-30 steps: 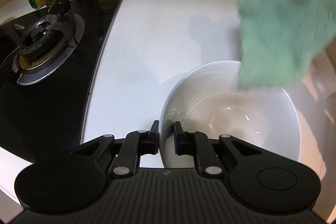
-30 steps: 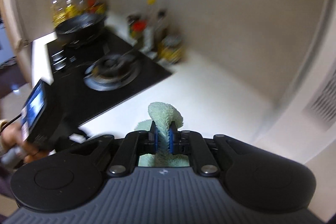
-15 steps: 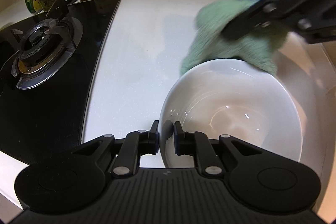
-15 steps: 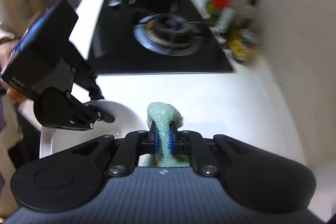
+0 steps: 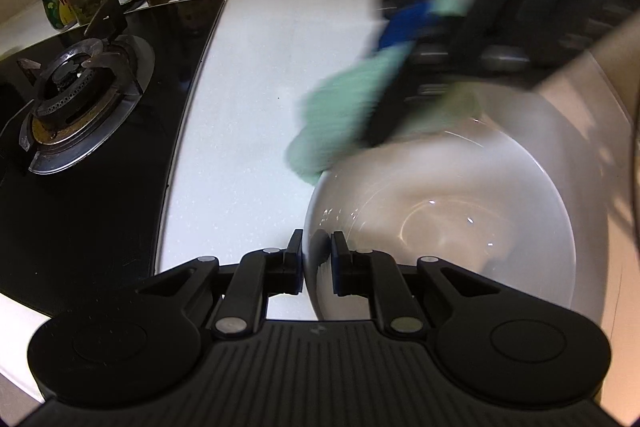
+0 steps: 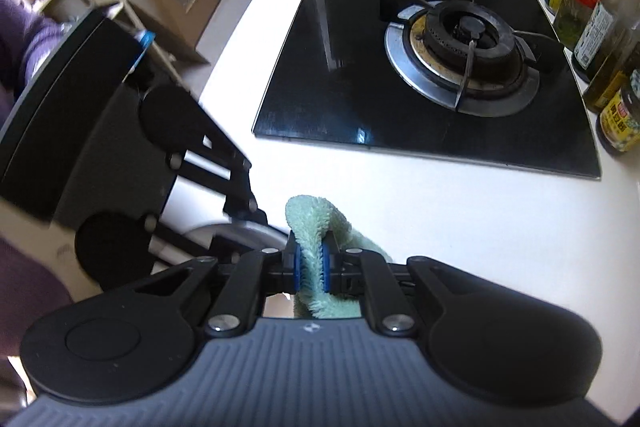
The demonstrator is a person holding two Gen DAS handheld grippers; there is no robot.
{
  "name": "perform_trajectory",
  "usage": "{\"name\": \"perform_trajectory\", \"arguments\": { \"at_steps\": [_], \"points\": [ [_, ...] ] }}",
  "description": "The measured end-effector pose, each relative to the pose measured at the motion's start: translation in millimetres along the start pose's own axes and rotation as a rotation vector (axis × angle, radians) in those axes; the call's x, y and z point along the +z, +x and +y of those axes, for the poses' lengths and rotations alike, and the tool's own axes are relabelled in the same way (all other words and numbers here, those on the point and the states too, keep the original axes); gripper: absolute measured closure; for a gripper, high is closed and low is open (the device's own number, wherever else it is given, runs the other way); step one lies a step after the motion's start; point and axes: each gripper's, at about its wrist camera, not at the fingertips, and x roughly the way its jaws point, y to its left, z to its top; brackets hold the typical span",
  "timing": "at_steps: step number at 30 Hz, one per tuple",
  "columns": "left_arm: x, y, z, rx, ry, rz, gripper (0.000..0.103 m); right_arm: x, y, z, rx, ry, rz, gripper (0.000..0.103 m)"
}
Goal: Clean bowl
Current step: 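Wipe the towel along the bowl's rim with the right gripper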
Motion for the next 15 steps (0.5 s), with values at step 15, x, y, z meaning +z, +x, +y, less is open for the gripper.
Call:
{"name": "perform_trajectory", "arguments": {
  "at_steps": [15],
  "points": [
    [-1,0,-2,0.004,0.030,-0.002,0.090,-42,-15,41,-0.227,0.062,-0.007,0.076]
  ]
}}
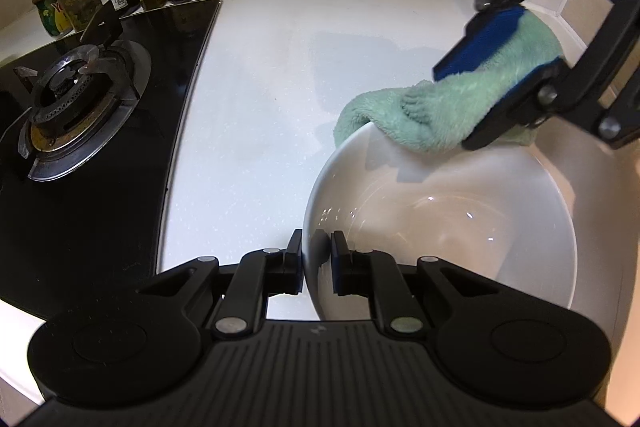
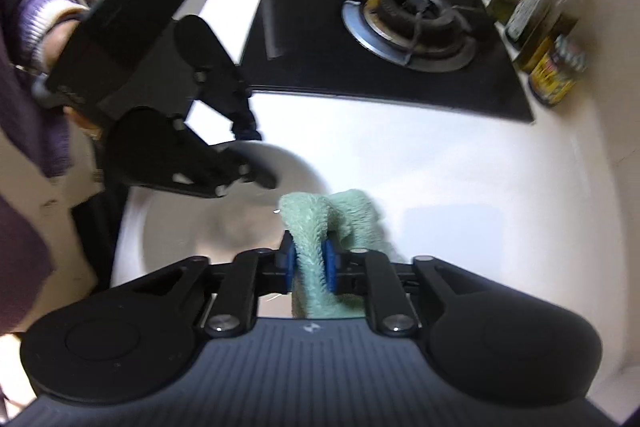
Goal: Clean bowl
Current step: 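Wipe the towel along the bowl's rim with the right gripper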
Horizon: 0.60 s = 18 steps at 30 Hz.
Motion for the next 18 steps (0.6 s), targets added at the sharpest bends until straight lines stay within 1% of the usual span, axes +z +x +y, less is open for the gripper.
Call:
{"name": "perform_trajectory", "arguments": {
  "at_steps": [7,11,12,13,14,15,18],
  "points": [
    [-1,0,0,0.001,0.011,-0.006,0.090,1,13,-13,0.022,0.039,0.031,0.073],
    [-2,-1,0,0.001,0.017,-0.008,0.090,5,23,-12,0.004,0.034,0.039,0.073],
    [-2,-1,0,0.001,0.017,-0.008,0.090,6,28,-10,-0.006,0.024,0.053,0.072],
    [-2,-1,0,0.001,0.017,-0.008,0.090,6,30,-8,-0.013,0.015,0.057,0.074],
    [-2,-1,-1,0.002,0.019,-0.008,0.090,6,31,-8,-0.024,0.020,0.054,0.082],
    [-2,-1,-1,0.002,0.020,-0.008,0.090,7,32,-10,-0.033,0.035,0.051,0.085],
    [-2,-1,-1,0.004,0.007,-0.010,0.090,11,34,-15,-0.023,0.038,0.071,0.088]
  ]
}}
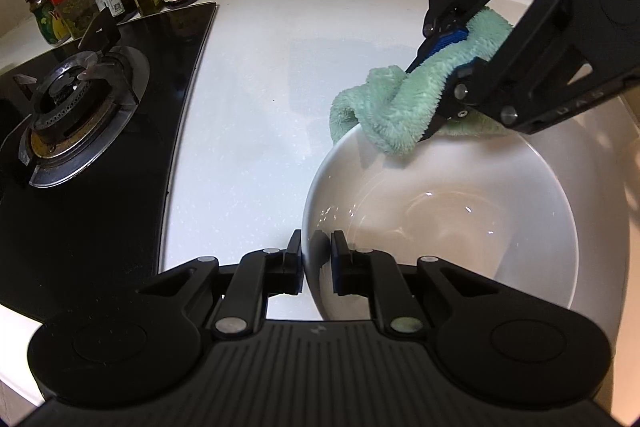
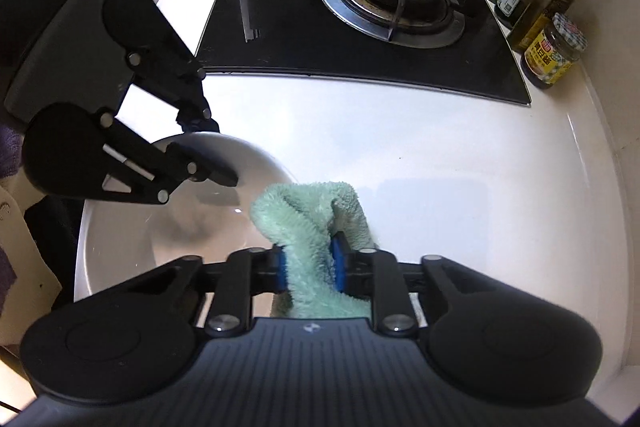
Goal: Clean bowl
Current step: 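Wipe the towel along the bowl's rim with the right gripper, then move the towel over the rim onto the bowl's outer wall with the right gripper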
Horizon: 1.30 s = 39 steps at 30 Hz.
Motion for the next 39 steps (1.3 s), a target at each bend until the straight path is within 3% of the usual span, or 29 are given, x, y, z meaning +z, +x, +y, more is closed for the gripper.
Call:
{"name": "perform_trajectory", "arguments": {
  "at_steps": [5,15,19,22,26,33,36,39],
  "points": [
    [1,1,-1,0.017,-0.034,-0.004,0.088,1,0,-4,-0.007,0.064,0.029,0.089],
    [2,1,-4,0.029,-0.060,-0.010,0.085,-53,-13,36,-0.189,0.505,-0.012,0.088],
    [2,2,-5,0.026,-0.056,-0.014,0.083,-77,-22,60,-0.218,0.703,-0.060,0.088],
    [2,2,-8,0.026,-0.014,0.003,0.086,-82,-23,65,-0.234,0.771,-0.091,0.089],
    [0,3,-10,-0.021,0.075,0.037,0.086,-72,-15,50,-0.266,0.704,-0.061,0.089],
    [37,24,2,-0.068,0.140,0.114,0.088,-50,-5,22,-0.263,0.456,-0.007,0.089],
    [36,25,11,-0.091,0.008,0.121,0.091,-47,-3,15,-0.262,0.432,0.001,0.089],
    [31,23,8,-0.037,-0.129,0.097,0.090,-52,-5,3,-0.265,0.582,-0.045,0.089]
  ]
}}
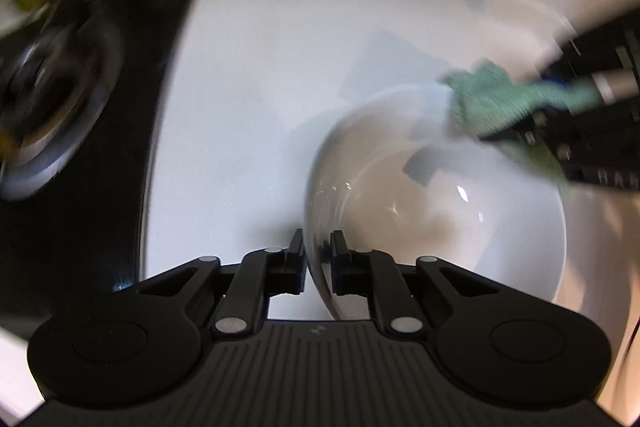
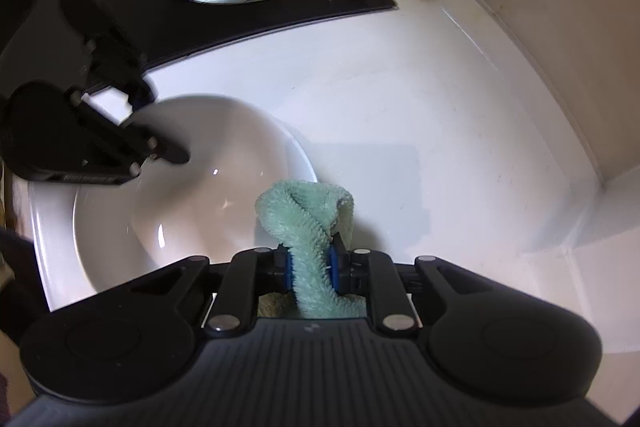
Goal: Clean bowl
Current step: 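Move the towel over the rim onto the bowl's outer wall with the right gripper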
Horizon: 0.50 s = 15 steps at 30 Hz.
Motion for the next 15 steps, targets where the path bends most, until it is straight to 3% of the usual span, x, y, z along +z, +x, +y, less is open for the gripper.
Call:
{"name": "perform_trajectory", "arguments": {
  "at_steps": [4,9,15],
  "points": [
    [-8,-1,-14,0.087,-0.065,-0.057,0.086,-15,-5,-8,-0.026,0.268,-0.061,0.089],
    [-8,-1,-15,0.096,-0.109,-0.054,0.086,-57,-21,3,-0.050,0.490,-0.123,0.089],
    [-7,-5,-20,0.115,-0.090,-0.039,0.086,-107,-36,40,-0.006,0.783,-0.249,0.087]
  ]
}}
